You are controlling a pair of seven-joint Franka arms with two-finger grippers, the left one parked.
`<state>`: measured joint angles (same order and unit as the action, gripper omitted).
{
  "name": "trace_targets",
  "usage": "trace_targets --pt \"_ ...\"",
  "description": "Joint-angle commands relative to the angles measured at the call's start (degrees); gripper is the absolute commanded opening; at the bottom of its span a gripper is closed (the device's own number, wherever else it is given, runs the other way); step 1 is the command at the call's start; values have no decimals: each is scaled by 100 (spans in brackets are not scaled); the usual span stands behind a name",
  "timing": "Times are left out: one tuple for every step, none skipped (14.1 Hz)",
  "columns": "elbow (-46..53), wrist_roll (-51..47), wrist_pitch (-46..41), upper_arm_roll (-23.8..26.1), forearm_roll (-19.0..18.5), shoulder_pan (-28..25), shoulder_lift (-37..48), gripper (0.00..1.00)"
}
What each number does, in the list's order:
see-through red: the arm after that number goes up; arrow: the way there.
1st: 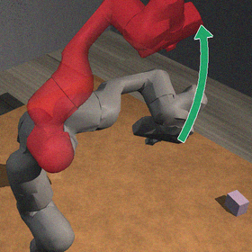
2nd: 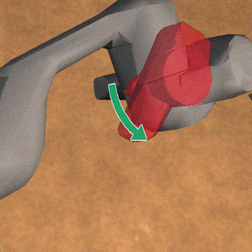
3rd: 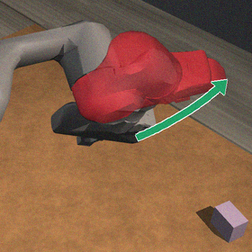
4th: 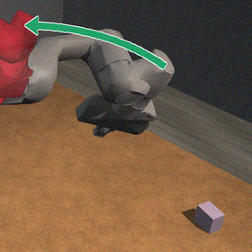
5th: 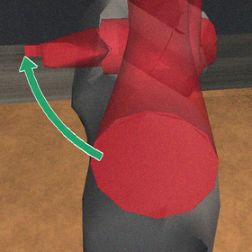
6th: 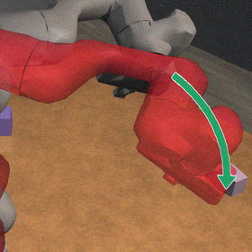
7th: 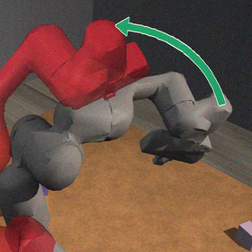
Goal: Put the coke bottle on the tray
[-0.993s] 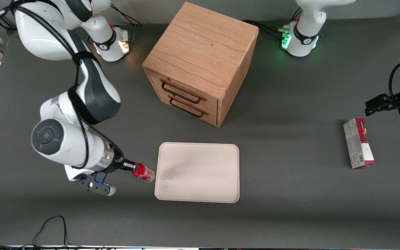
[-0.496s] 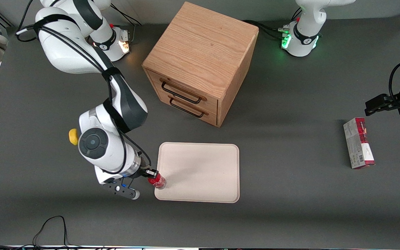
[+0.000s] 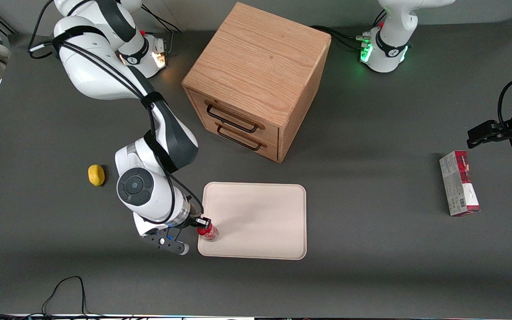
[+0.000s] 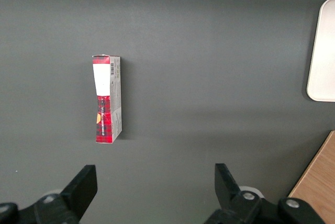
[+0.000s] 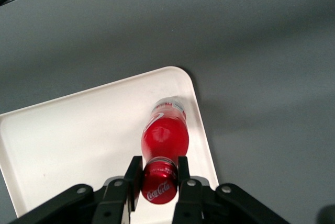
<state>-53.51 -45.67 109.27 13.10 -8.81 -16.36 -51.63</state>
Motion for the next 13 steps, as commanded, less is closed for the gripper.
trace_targets --pt "271 -197 15 -9 -148 -69 -110 1" --pt "254 -197 15 -9 -148 -69 -110 75" --pt "245 -205 33 -9 -156 -69 -110 100" --pt "245 -205 33 -9 -148 -69 -110 100" --pt "245 -205 33 -9 -148 -69 -101 100" --pt "245 -205 33 -9 -148 -60 -92 100" --pt "245 -197 -11 -9 -148 -42 -66 100" --pt "236 -188 -63 -9 -139 -16 -14 100" --pt "236 -144 -229 -9 -139 -7 65 100" --pt "227 -109 -500 -18 -139 19 170 100" --pt "201 -13 -747 -9 -130 115 371 100" --pt "18 310 -1097 -9 -104 212 582 100" --pt "-271 748 -1414 9 -51 334 924 100"
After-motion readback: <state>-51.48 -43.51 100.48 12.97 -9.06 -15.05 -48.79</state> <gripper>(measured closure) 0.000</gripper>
